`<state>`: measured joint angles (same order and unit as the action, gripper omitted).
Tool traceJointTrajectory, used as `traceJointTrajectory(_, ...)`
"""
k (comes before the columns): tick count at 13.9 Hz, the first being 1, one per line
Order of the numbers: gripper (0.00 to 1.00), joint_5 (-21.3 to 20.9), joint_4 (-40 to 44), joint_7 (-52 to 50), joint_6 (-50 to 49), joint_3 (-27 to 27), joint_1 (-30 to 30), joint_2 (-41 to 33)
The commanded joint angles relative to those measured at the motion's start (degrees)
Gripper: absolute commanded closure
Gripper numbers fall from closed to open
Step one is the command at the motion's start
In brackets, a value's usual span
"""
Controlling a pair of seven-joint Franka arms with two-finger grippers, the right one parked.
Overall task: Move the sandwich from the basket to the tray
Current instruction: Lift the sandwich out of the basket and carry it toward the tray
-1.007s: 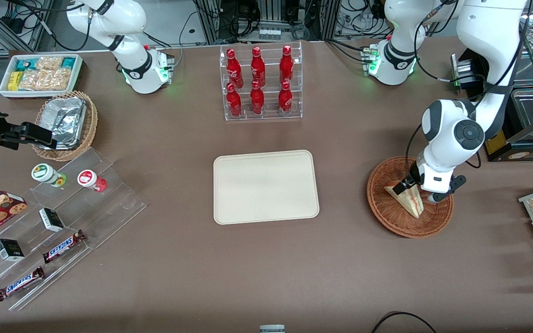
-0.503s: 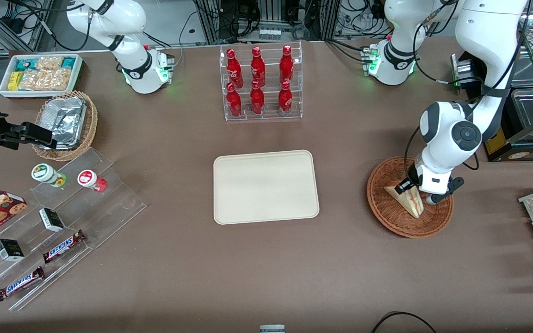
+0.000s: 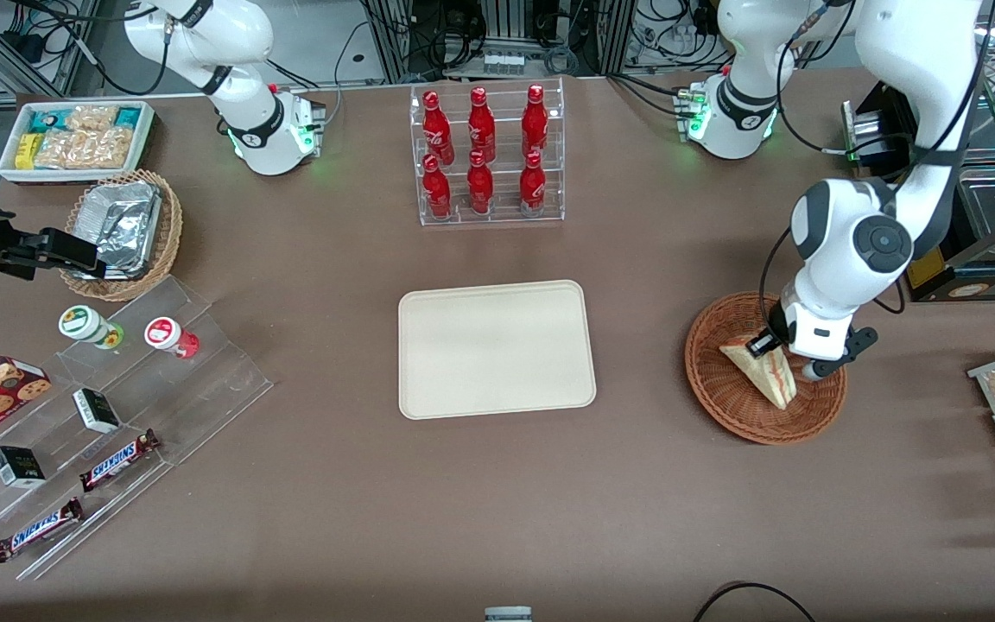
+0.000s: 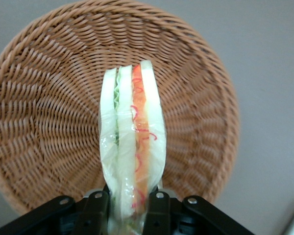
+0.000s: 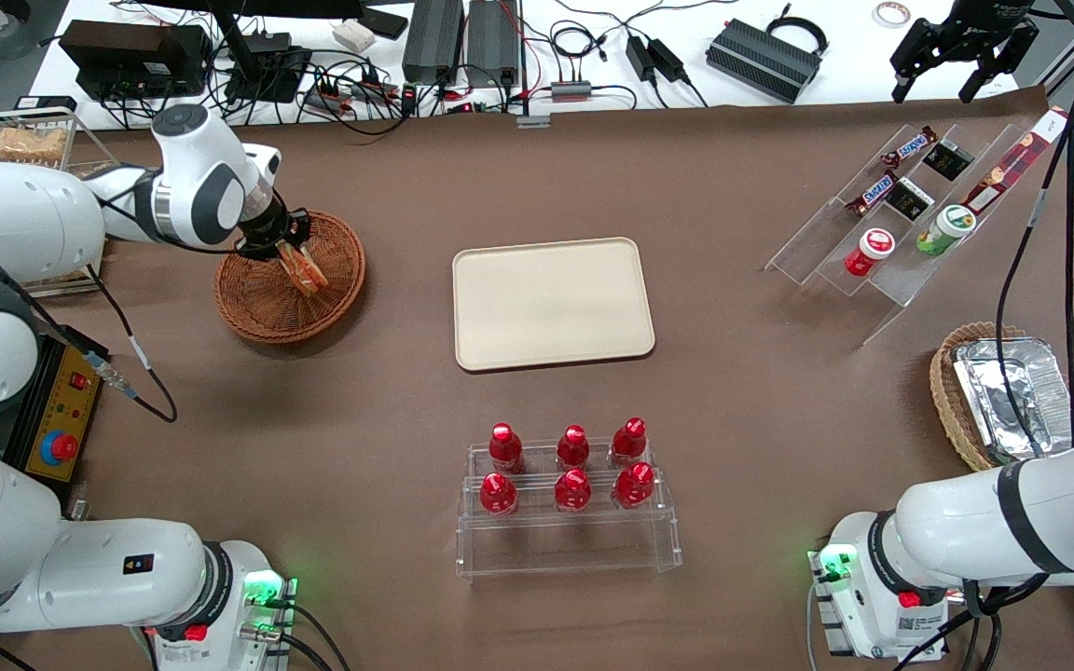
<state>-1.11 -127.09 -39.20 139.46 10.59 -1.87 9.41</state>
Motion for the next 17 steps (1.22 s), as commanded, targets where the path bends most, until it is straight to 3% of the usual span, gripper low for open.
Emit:
traceJointTrajectory(1, 0.78, -1.44, 4.54, -2.19, -10.04, 4.59, 0.37, -3.96)
traceJointTrajectory(4, 0.78, -4.60, 12.38, -3.60, -20.53, 12.41, 0.37, -3.17)
traceJointTrajectory(9, 0.78, -4.69, 19.50, -7.72, -22.74, 25.68, 0.37, 1.65)
traceJointTrajectory(14, 0.77, -5.57, 24.25, -9.85, -22.39, 32.38, 1.16, 9.38)
traceJointTrajectory(17, 0.77, -11.78, 30.92, -14.74, -22.39, 31.77, 9.14, 17.71)
